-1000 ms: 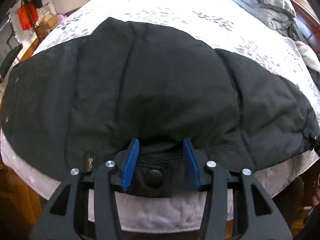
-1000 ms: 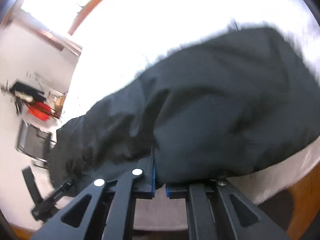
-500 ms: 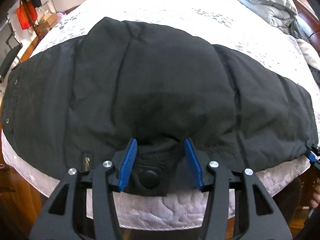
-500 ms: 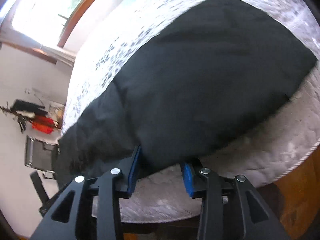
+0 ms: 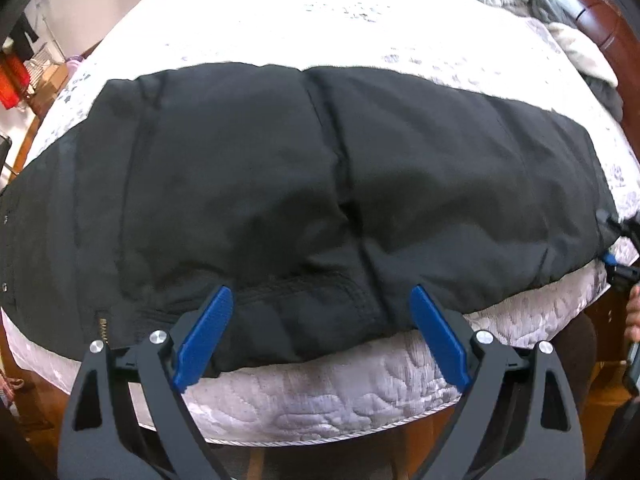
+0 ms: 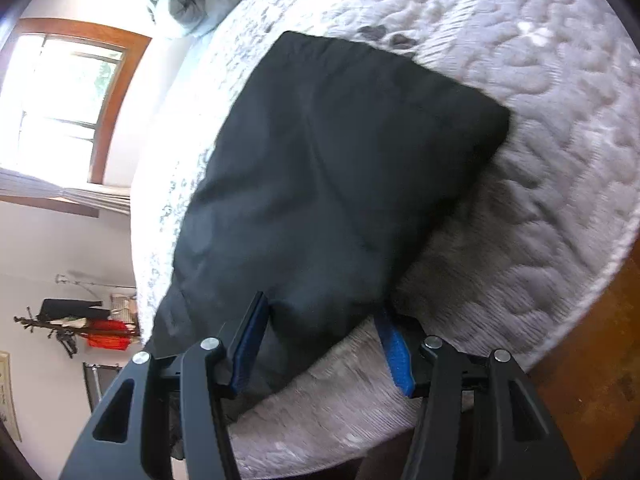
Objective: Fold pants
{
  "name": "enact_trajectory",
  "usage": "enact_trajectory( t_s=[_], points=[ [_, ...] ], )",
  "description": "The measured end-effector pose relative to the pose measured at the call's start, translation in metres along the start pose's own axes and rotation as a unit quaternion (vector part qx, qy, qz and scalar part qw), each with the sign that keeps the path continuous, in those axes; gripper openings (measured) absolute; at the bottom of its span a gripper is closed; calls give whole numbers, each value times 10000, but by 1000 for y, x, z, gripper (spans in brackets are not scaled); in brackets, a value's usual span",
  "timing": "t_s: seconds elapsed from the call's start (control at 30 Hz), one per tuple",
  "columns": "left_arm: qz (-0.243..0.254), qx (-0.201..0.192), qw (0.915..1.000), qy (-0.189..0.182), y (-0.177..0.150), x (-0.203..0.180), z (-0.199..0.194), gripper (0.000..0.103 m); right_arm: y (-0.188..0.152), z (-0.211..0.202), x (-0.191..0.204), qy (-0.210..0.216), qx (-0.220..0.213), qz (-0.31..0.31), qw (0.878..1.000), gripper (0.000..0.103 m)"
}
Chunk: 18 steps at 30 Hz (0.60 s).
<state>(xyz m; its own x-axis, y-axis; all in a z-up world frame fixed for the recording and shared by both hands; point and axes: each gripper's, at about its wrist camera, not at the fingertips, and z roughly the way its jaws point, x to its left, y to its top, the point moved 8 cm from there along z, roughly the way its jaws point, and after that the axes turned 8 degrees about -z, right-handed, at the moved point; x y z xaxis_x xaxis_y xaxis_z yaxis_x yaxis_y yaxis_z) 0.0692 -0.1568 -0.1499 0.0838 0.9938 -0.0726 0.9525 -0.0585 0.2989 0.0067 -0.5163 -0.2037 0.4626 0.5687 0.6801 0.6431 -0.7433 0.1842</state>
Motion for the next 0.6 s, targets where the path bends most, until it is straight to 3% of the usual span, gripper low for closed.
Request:
enact_trajectory(
  t_s=[0.17, 0.3, 0.4, 0.43, 0.53, 0.6],
  points=[
    [-17, 111, 9998, 173, 1, 4, 15, 91, 20, 12, 7, 157, -146, 41, 9998, 13],
    [-31, 42, 9997, 236, 9, 3, 27, 93, 33, -10, 31, -3, -453, -777, 9959, 6],
    [-61, 25, 9996, 274, 11, -1, 33, 94, 32, -34, 67, -258, -958, -1742, 9797, 6],
    [-75, 16, 9996, 279, 12, -2, 34, 95, 31, -35, 70, -353, -994, -1776, 9784, 6],
    [-33, 46, 9997, 249, 11, -10, 35, 95, 28, -11, 33, -687, -541, -1201, 9889, 6],
    [-99, -7, 9999, 136, 12, -8, 32, 95, 22, 4, 11, -654, -327, -815, 9940, 6]
  ],
)
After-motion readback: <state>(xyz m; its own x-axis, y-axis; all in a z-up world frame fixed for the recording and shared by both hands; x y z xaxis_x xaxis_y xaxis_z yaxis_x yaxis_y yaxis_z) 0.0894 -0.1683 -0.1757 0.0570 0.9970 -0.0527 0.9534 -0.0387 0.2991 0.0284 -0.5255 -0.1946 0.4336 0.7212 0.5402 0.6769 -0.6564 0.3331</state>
